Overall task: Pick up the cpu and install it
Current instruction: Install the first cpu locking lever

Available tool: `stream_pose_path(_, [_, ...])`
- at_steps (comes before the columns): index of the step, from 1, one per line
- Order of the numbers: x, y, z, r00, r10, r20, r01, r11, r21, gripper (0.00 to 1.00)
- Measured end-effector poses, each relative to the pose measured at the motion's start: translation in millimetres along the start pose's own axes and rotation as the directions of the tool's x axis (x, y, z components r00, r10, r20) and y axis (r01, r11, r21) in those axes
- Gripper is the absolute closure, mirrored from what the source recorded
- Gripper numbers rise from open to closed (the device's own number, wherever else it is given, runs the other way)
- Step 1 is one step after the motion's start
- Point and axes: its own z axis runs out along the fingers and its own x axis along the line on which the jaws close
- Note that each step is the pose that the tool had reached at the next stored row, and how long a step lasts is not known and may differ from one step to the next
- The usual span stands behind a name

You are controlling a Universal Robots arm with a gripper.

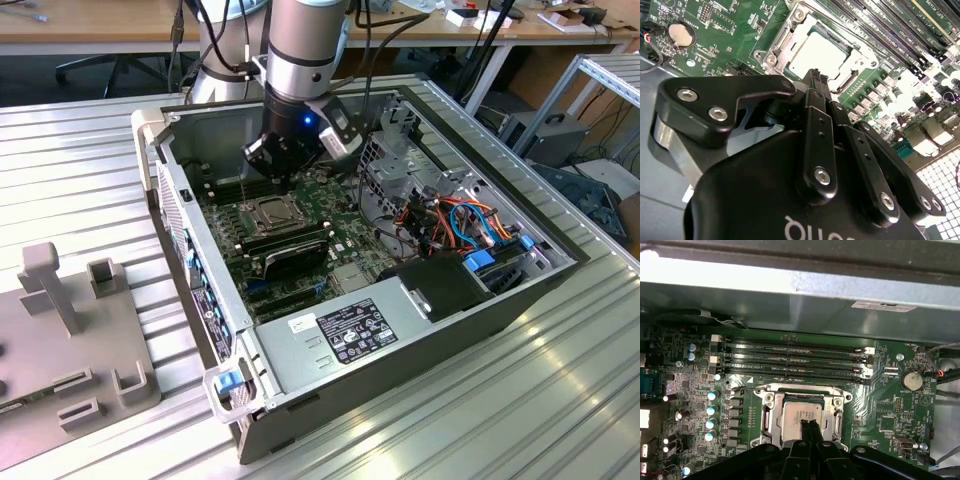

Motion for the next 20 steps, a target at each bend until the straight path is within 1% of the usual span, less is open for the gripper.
stream_pose_path(1, [0.3,0.0,0.0,1.0000,0.000,-0.0001,0.000,1.0000,0.0001,0.89])
stream_pose_path(2, [0.4,0.0,0.0,1.0000,0.010,0.0001,-0.010,1.0000,0.0005,0.89])
stream_pose_path(3, [10.1,0.7,0.3,1.0000,0.010,0.0001,-0.010,1.0000,0.0004,0.89])
stream_pose_path(5, [16.5,1.2,0.2,0.9999,0.010,0.0005,-0.010,0.9999,0.0004,0.89])
stream_pose_path(6, [23.3,1.7,0.1,0.9999,0.010,0.0012,-0.010,1.0000,0.0004,0.89])
stream_pose_path(7, [27.1,1.9,0.0,0.9999,0.010,0.0014,-0.010,0.9999,0.0004,0.89])
stream_pose_path(11, [31.1,2.2,-0.1,0.9999,0.010,0.0016,-0.010,1.0000,0.0004,0.89])
stream_pose_path(19, [31.4,2.3,-4.8,0.9999,0.010,0.0055,-0.010,1.0000,0.0004,0.89])
stream_pose_path(20, [31.4,2.3,-4.9,0.9999,0.010,0.0065,-0.010,0.9999,-0.0019,0.89])
